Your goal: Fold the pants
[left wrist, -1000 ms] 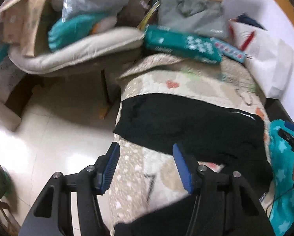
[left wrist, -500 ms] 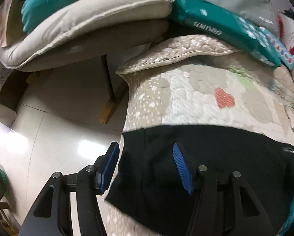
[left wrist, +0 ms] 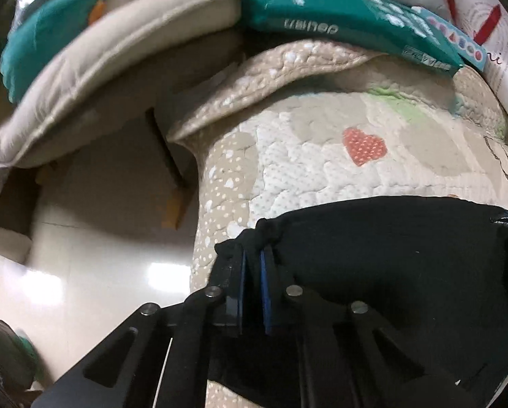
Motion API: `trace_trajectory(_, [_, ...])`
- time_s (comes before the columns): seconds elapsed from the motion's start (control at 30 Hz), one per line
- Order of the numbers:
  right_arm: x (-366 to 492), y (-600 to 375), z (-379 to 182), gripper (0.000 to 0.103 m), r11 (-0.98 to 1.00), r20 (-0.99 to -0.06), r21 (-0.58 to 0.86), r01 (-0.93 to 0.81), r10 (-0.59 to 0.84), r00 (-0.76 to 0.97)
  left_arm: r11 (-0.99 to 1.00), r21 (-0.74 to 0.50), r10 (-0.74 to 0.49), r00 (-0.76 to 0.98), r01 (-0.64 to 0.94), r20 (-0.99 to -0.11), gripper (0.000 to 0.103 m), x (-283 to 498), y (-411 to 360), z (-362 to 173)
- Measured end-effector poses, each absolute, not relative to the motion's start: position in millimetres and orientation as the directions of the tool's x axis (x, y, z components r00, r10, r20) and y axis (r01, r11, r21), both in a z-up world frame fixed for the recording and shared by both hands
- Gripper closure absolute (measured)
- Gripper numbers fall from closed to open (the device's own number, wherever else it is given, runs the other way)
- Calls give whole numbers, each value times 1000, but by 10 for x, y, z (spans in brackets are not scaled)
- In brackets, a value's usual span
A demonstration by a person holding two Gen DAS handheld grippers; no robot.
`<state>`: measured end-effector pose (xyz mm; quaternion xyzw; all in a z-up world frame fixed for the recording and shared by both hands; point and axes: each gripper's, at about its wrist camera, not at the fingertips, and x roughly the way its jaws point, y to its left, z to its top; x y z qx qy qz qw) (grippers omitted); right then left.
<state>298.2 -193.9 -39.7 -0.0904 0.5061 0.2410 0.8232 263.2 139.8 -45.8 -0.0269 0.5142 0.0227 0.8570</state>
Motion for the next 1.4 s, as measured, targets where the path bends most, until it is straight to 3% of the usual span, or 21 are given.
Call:
trace_trajectory(0.23, [2667,-2044,-67,89,875,-851,102,-472,323,414,994,-57,1,552,-89,-834,96,2245,1375,7])
trace_trajectory(0.67, [1332,-2157,380,91,875,-824,52,-482,310,474,979,-128,5,648,-158,-762,96,694,1340,587])
trace_trajectory(0.97, [371,-2182,47,91,848,-882,-31,-530,226,413,962,-106,94,666,-253,-740,96,-393,1168,441])
trace_trajectory(1.13, [-14,-2117,-244,91,808,-926,-101,-580,136,351,951,-61,142,607,-302,-782,95,-766,1046,142])
trace_trajectory(1.3, [-222,-2128,-432,91,789,-945,-133,-600,81,315,935,-60,141,521,-349,-842,86,-1039,1059,-109])
trace_trajectory(1.4, [-297,-2116,-466,91,776,-948,-158,-610,53,313,911,-94,137,509,-401,-850,69,-1168,1156,-132])
